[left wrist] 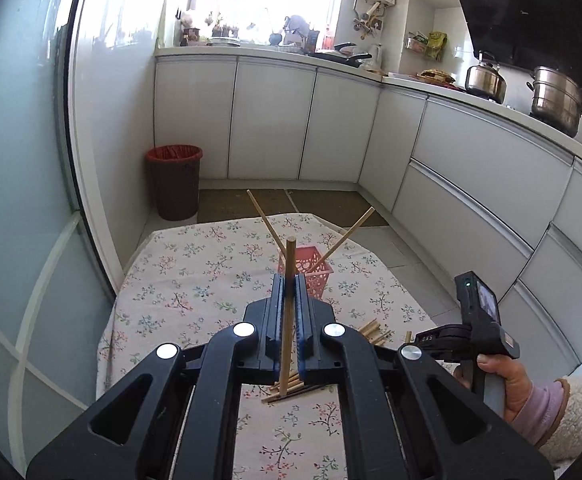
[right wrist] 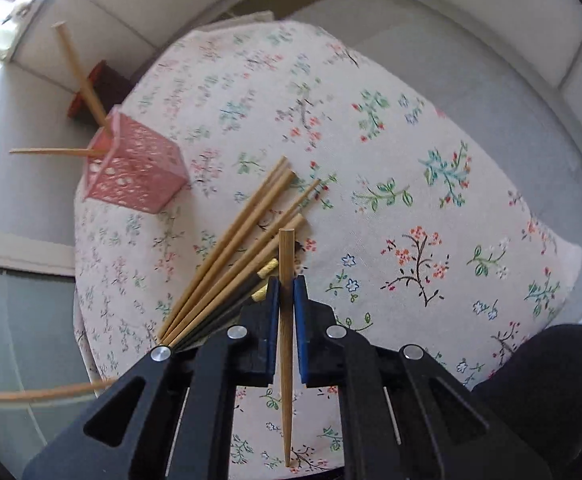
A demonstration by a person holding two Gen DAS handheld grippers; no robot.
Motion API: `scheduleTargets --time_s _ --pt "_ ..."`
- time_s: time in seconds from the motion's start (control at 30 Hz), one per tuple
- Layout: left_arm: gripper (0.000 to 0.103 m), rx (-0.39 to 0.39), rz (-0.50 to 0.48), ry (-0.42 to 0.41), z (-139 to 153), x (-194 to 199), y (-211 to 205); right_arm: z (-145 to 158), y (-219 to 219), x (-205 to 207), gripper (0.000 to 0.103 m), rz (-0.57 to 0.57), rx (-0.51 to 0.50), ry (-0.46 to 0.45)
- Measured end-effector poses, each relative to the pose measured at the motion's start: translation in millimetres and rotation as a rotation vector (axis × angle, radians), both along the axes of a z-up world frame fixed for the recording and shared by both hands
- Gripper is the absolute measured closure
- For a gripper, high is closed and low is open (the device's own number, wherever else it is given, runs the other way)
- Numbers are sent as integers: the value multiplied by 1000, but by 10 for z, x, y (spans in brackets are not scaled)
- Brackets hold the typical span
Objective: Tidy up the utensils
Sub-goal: 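Lift the chopstick upright with the left gripper over the pink holder, then open the left gripper to drop the chopstick into the pink holder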
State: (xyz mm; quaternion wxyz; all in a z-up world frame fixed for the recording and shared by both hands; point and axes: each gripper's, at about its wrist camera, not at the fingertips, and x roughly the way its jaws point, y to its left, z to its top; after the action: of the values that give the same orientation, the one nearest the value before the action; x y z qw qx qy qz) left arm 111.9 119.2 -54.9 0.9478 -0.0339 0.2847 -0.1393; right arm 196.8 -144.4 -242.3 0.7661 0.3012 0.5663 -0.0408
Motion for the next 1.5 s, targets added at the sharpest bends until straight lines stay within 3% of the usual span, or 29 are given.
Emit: scheduleTargets --time_s 0.13,0.3,0.6,0.77,0.93,1.1,1.27,1.3,1.37,1.5 --pt "98 -40 3 33 1 78 -40 492 24 -182 95 103 -24 -186" --pt "98 -47 11 46 63 237 -120 1061 -23 -378 95 152 -49 -380" --pt "98 -48 22 -9 417 615 -347 1847 -233 -374 95 112 20 -614" --pt "98 -34 54 -78 655 981 -529 2085 -394 -274 95 77 31 -673" --pt "98 1 80 -96 668 1393 -703 2172 -477 -175 95 61 23 -700" --pt "98 58 121 -69 388 1779 -823 2177 -470 -72 95 60 4 -712" --pt "95 50 110 56 -156 2041 -785 2153 -400 88 95 61 -3 -729" --pt "92 29 109 83 -241 2042 -728 2157 -376 137 95 63 0 -732" --pt "74 -26 130 94 -280 1973 -582 2176 -320 221 95 67 -6 -745" --pt "58 -161 205 16 -119 1620 -193 2244 -169 429 95 73 -30 -776"
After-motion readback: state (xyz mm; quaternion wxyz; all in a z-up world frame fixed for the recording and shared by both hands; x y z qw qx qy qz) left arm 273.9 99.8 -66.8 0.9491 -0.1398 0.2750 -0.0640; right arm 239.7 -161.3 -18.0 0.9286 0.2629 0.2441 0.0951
